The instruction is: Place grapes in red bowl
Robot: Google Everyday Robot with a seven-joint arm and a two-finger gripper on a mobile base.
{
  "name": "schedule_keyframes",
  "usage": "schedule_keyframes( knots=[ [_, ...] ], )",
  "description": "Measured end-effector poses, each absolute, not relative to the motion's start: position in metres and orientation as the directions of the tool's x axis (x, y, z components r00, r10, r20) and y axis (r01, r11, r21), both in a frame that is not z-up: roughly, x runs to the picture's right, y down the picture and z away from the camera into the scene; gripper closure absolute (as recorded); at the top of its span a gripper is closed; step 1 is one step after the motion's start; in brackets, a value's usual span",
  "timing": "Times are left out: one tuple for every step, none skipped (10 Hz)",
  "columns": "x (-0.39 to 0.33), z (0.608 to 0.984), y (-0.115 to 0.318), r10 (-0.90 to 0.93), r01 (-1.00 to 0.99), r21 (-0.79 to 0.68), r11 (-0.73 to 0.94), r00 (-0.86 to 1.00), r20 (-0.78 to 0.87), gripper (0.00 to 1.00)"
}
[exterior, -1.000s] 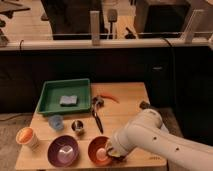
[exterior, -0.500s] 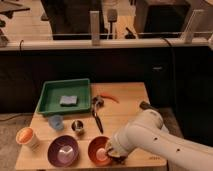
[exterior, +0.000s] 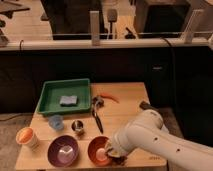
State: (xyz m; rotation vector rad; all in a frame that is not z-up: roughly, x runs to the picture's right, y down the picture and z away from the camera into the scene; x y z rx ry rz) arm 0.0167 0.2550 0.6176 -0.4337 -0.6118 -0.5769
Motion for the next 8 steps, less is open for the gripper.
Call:
schedule_keyframes(
  knots=[
    [0.0164, 0.6174, 0.2549, -0.373, 0.619, -0.206, 0.758, 0.67, 0.642, 0.98],
    [0.0158, 0.6171, 0.2553, -0.373, 0.62, -0.203, 0.758, 0.667, 0.644, 0.98],
    [0.0149, 0.6168, 0.2556, -0.375, 0.623, -0.199, 0.757, 0.663, 0.648, 0.98],
    [0.0146, 0.6165, 0.2558, -0.375, 0.623, -0.197, 0.757, 0.661, 0.649, 0.98],
    [0.0143, 0.6161, 0.256, -0.376, 0.624, -0.195, 0.757, 0.659, 0.651, 0.98],
    [0.0143, 0.6156, 0.2563, -0.376, 0.624, -0.192, 0.757, 0.658, 0.653, 0.98],
    [0.0144, 0.6155, 0.2566, -0.376, 0.624, -0.192, 0.757, 0.657, 0.653, 0.98],
    [0.014, 0.6152, 0.2567, -0.377, 0.625, -0.19, 0.757, 0.655, 0.655, 0.98]
  ],
)
